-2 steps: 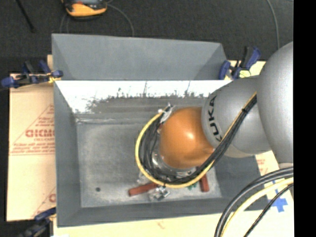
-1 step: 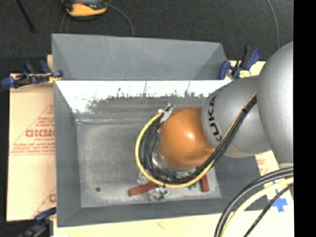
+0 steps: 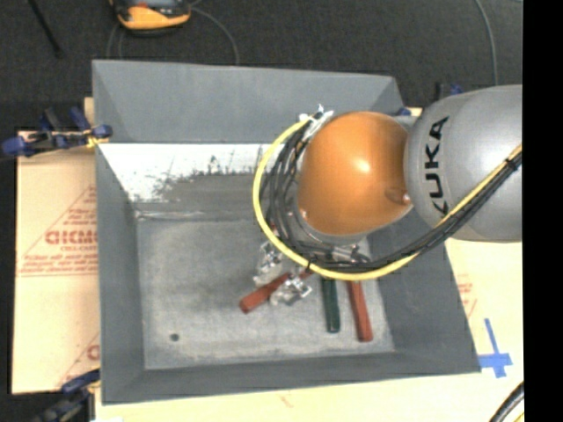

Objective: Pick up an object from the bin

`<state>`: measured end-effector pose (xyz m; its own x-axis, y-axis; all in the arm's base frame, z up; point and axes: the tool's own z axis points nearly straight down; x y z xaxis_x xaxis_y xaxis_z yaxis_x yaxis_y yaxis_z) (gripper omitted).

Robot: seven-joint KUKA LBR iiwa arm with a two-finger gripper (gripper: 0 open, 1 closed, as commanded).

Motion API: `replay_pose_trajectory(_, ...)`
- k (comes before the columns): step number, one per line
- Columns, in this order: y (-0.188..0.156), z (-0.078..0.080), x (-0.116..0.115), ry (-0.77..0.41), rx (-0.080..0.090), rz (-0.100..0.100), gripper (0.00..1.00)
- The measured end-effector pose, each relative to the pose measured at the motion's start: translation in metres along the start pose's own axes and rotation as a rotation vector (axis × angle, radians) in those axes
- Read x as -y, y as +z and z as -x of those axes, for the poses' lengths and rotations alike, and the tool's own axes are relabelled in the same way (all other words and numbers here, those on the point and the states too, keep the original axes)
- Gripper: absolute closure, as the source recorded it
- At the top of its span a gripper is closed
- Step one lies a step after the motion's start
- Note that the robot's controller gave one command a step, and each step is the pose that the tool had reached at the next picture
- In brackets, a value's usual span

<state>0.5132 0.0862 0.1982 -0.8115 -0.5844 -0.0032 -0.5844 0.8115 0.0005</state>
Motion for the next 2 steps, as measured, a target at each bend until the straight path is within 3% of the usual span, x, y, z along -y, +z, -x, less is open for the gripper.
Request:
replay_pose_trajectory(1,0.000,0.000,0.000,0.001,0.000,0.001,1.00)
replay_pose_trajectory(2,-0.033,-0.010,0.010,-0.100,-0.004,0.001,1.00)
